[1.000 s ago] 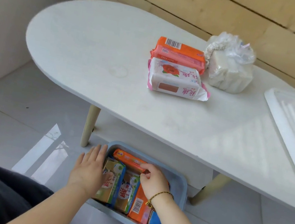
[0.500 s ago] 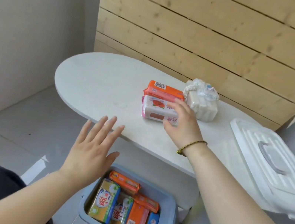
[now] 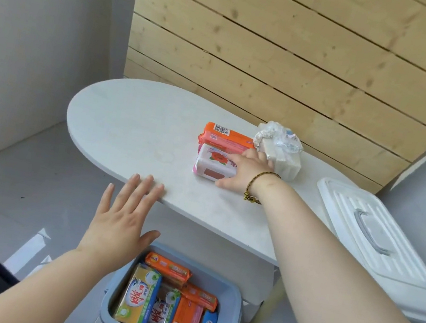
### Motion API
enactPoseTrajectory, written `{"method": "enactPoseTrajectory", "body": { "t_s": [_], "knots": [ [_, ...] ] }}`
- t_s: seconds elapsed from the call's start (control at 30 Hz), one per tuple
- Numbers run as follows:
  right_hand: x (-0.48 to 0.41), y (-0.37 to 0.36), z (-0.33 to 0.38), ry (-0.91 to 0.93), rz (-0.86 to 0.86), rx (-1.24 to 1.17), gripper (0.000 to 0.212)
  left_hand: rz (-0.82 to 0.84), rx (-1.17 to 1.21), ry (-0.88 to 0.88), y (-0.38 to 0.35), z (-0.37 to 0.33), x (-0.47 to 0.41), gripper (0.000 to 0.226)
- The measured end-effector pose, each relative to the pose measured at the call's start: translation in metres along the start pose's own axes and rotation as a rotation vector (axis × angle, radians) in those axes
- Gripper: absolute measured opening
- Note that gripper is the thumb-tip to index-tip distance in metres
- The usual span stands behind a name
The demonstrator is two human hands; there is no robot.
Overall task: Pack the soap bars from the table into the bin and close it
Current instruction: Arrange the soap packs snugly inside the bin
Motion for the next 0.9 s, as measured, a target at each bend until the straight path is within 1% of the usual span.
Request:
{"method": "enactPoseTrajectory", "body": {
  "t_s": [0.07, 0.17, 0.2, 0.27, 0.37, 0.5, 0.57, 0.6, 0.67, 0.73, 0.8, 0.9],
  "knots": [
    [0.001, -0.001, 0.001, 0.013, -0.004, -0.037, 0.067, 0.007, -0.007, 0.001, 0.001, 0.000, 0.001, 0.081],
    [0.002, -0.004, 0.000, -0.008, 0.017, -0.266, 0.066, 0.040, -0.001, 0.004, 0.001, 0.000, 0.000, 0.081],
    [0.003, -0.004, 0.000, -0.014, 0.017, -0.307, 0.066, 0.048, -0.006, 0.002, 0.001, 0.000, -0.001, 0.081],
    [0.006, -0.004, 0.000, -0.022, 0.017, -0.310, 0.069, 0.071, -0.022, 0.000, 0.000, 0.001, -0.001, 0.081],
    [0.017, -0.011, 0.001, -0.074, 0.079, -0.378, 0.078, 0.091, -0.034, 0.009, 0.000, 0.002, -0.001, 0.080],
    [0.042, -0.013, 0.005, -0.069, 0.056, -0.403, 0.071, 0.038, 0.007, 0.013, 0.004, -0.001, 0.003, 0.077],
    [0.061, -0.015, 0.004, -0.049, 0.006, -0.485, 0.065, -0.025, 0.090, 0.027, 0.001, 0.001, 0.014, 0.075],
    [0.071, -0.018, 0.004, -0.032, -0.017, -0.545, 0.061, -0.029, 0.132, 0.048, -0.006, 0.004, 0.022, 0.073],
    [0.093, -0.027, 0.003, 0.008, -0.035, -0.649, 0.058, 0.067, 0.174, 0.124, -0.029, 0.012, 0.036, 0.070],
    [0.113, -0.038, 0.003, 0.049, -0.006, -0.716, 0.053, 0.238, 0.232, 0.211, -0.056, 0.018, 0.044, 0.065],
    [0.129, -0.053, 0.003, 0.069, 0.071, -0.782, 0.051, 0.355, 0.261, 0.238, -0.077, 0.019, 0.049, 0.061],
    [0.139, -0.083, 0.002, 0.037, 0.196, -0.731, 0.054, 0.480, 0.210, 0.239, -0.100, 0.021, 0.057, 0.058]
  ]
}}
Point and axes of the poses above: each hand's wrist, its own x-axis away from the middle knuckle, its own y-axis out of the back of the hand, z = x × y, the point moved 7 cm from there along -x, towards the middle knuckle, and after that the axes turned 10 degrees about -x, right-handed, at the moved point
